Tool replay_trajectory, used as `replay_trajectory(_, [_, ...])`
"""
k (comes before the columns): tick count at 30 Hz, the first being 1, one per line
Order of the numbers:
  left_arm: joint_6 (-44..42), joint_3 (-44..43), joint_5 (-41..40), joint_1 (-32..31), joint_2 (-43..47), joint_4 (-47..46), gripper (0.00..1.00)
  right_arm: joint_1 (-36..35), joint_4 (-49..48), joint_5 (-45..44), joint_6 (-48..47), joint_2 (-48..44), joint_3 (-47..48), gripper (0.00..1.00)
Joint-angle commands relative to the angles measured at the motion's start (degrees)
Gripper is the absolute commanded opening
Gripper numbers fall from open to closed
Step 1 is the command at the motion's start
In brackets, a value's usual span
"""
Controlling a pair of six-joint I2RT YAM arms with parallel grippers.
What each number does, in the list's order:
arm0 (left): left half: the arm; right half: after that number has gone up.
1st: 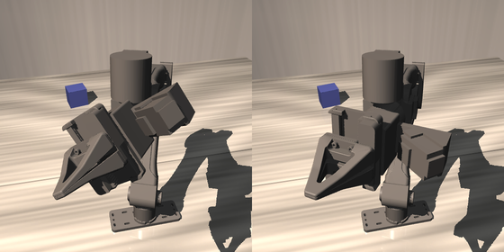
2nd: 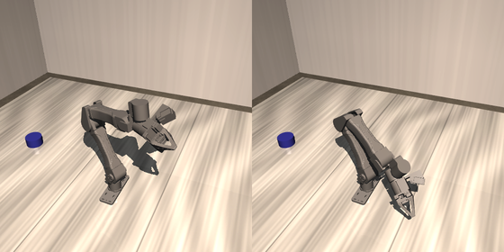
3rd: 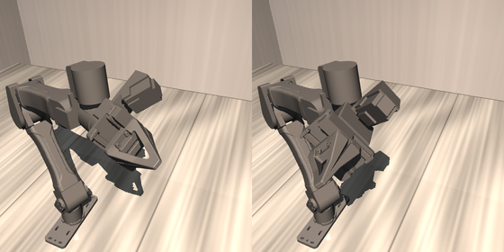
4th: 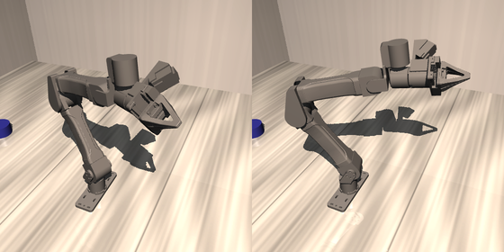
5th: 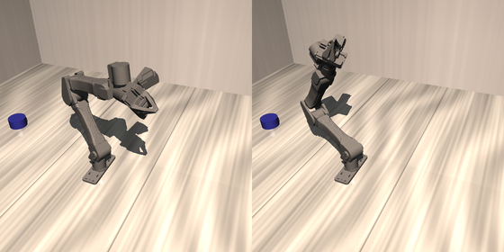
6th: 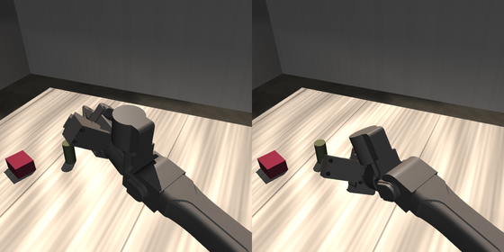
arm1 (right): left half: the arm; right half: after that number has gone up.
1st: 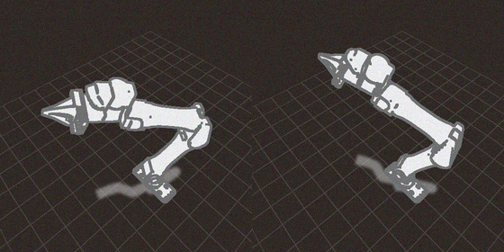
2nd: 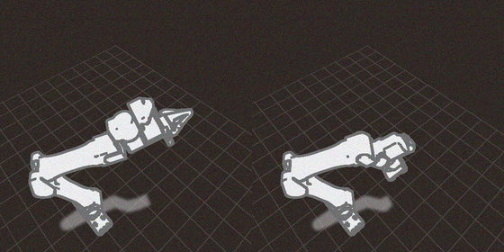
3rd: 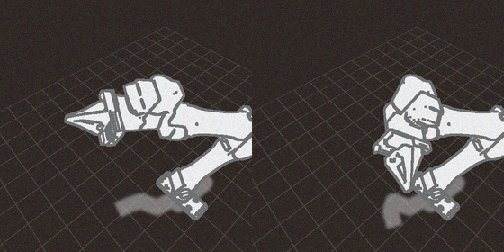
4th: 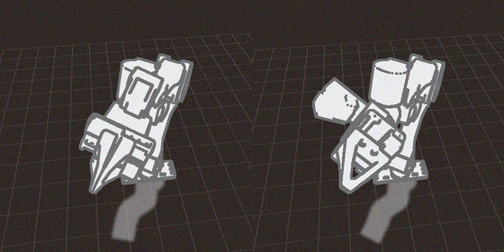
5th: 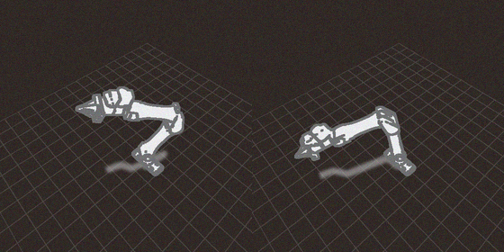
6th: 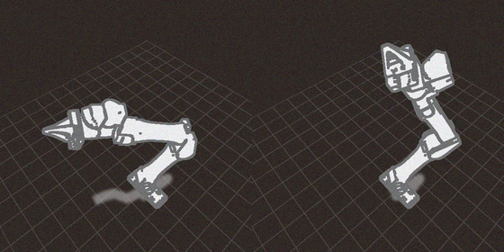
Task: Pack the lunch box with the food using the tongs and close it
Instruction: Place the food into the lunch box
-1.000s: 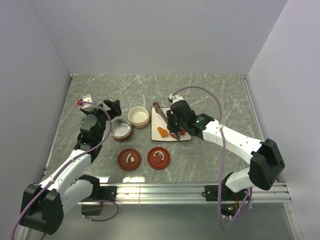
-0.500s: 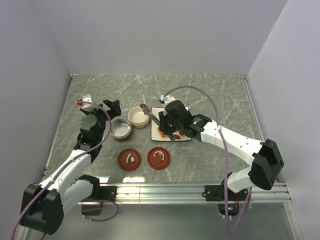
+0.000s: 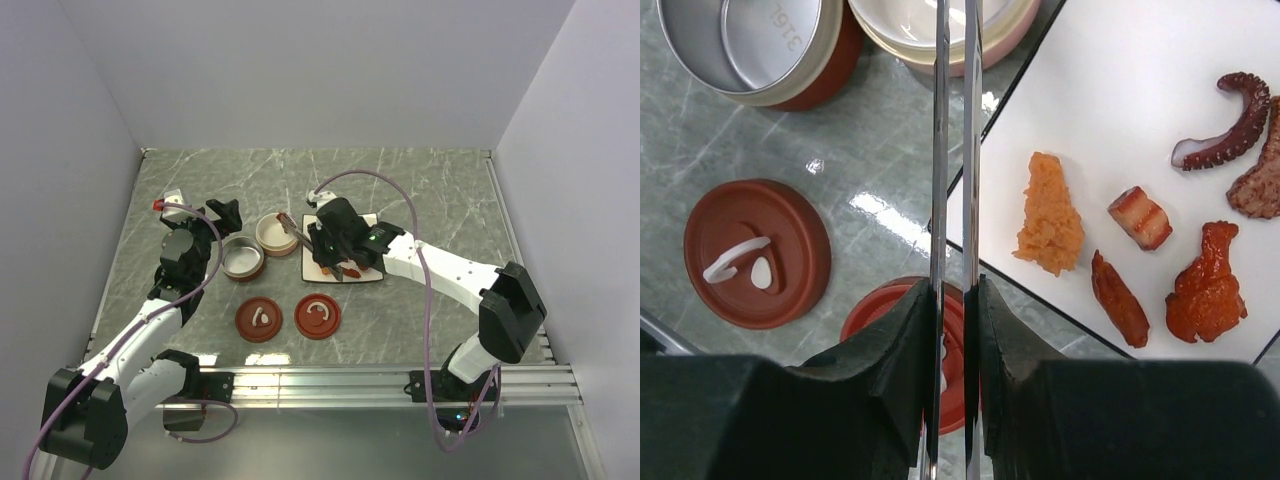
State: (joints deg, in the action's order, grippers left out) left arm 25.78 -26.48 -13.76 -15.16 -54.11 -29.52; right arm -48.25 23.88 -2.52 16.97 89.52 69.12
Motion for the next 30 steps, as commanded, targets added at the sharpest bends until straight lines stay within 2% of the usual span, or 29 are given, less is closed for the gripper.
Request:
replay_trajectory(1, [0.06, -0.77, 0.66, 0.30, 0.32, -2.47, 0.99, -0.27, -0.76, -0.99, -0.97, -0.04, 3.65, 0.25])
replay_trajectory(13, [0.15, -0.94, 0.84, 0.39, -0.30, -2.39, 1.00, -0.27, -0.50, -1.25, -1.50, 0.22, 4.26, 0.39])
replay_trajectory(23, [0.15, -0.85, 0.58, 0.39, -0.03, -2.39, 1.00, -0.27, -0.76, -1.87, -1.07, -0.74, 4.00, 0.41])
replay_trajectory(30, [0.06, -1.03, 0.66, 0.39, -0.03, -2.30, 0.99, -0.27, -0.59, -4.41, 0.43, -8.46, -0.12, 0.41])
